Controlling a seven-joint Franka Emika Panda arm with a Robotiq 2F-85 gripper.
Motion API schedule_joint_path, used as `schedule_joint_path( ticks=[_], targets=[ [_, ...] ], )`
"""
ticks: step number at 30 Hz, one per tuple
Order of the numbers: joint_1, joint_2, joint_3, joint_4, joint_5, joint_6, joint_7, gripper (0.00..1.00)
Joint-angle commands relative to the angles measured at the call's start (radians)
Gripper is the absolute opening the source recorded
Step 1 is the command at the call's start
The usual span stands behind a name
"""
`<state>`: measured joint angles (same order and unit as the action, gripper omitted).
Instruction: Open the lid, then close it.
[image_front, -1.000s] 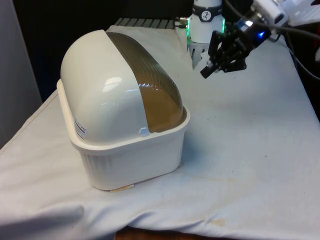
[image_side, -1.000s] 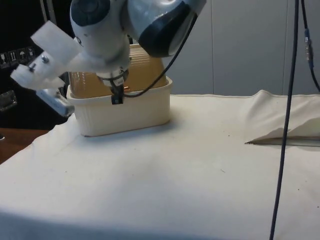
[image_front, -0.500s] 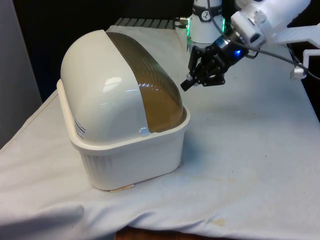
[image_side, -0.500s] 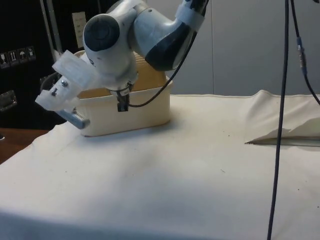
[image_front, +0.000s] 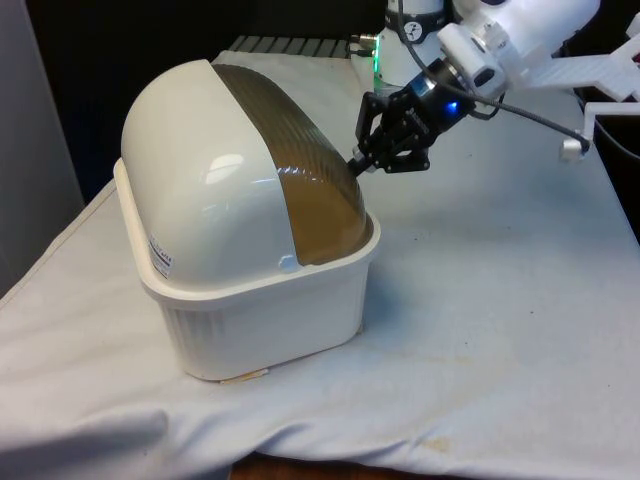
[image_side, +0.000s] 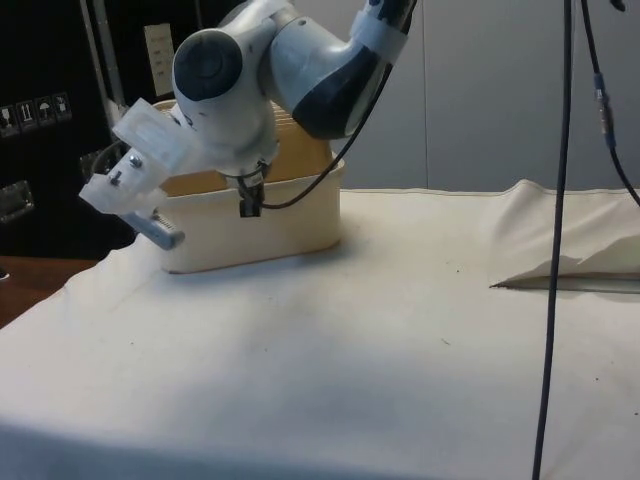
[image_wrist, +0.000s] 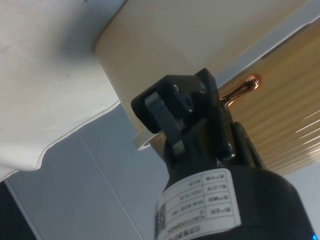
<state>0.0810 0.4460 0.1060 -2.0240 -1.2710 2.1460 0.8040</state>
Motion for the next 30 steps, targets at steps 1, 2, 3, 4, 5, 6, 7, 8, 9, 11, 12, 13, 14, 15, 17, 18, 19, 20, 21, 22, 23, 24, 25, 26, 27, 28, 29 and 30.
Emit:
schedule_joint_path(
  ticks=[1,2,3,4,5,6,7,8,9,11,12,13,14,15,17,18,19,20,21,22,23,24,25,26,27,28,29,30],
  targets=[
    [-0.004,-0.008,0.001,-0.008,-0.004,0.016,0.003,0.0],
    [-0.005,-0.008,0.001,-0.007,-0.003,0.015,0.003,0.0],
    [-0.005,-0.008,0.001,-0.007,-0.003,0.015,0.003,0.0],
    [-0.005,-0.009,0.001,-0.007,-0.002,0.014,0.002,0.0],
    [-0.005,-0.01,0.001,-0.006,-0.001,0.013,0.001,0.0],
    [-0.005,-0.011,0.002,-0.006,0.0,0.011,0.001,0.0],
    [-0.004,-0.013,0.002,-0.005,0.001,0.01,0.0,0.0],
    [-0.004,-0.016,0.002,-0.005,0.003,0.009,-0.001,0.0],
    [-0.004,-0.018,0.003,-0.005,0.005,0.01,-0.001,0.0],
    [-0.005,-0.022,0.004,-0.005,0.008,0.01,-0.002,0.0],
    [-0.001,-0.015,0.001,0.0,0.001,-0.001,0.002,0.0],
    [-0.005,-0.022,0.004,-0.005,0.009,0.01,-0.002,0.0],
    [-0.005,-0.023,0.004,-0.004,0.01,0.011,-0.002,0.0],
    [-0.005,-0.023,0.004,-0.004,0.011,0.011,-0.002,0.0],
    [-0.005,-0.023,0.004,-0.003,0.011,0.011,-0.001,0.0],
    [-0.004,-0.022,0.003,-0.002,0.01,0.01,0.001,0.0],
    [-0.004,-0.021,0.003,-0.002,0.01,0.011,0.002,0.0],
    [-0.005,-0.02,0.003,-0.001,0.009,0.012,0.004,0.0],
    [-0.005,-0.019,0.002,0.0,0.009,0.012,0.005,0.0],
    [-0.005,-0.018,0.002,0.0,0.008,0.013,0.006,0.0],
    [-0.001,-0.02,0.002,0.0,0.007,0.0,0.006,0.0],
    [-0.006,-0.016,0.002,0.002,0.008,0.013,0.007,0.0],
    [-0.006,-0.014,0.001,0.004,0.008,0.014,0.008,0.0],
    [-0.006,-0.009,0.001,0.008,0.008,0.015,0.009,0.0],
    [-0.007,-0.008,0.0,0.011,0.008,0.015,0.008,0.0],
    [-0.008,-0.006,-0.001,0.013,0.007,0.015,0.007,0.0],
    [-0.008,-0.005,-0.002,0.015,0.007,0.015,0.006,0.0],
    [-0.009,-0.004,-0.003,0.018,0.007,0.014,0.006,0.0]
  ],
)
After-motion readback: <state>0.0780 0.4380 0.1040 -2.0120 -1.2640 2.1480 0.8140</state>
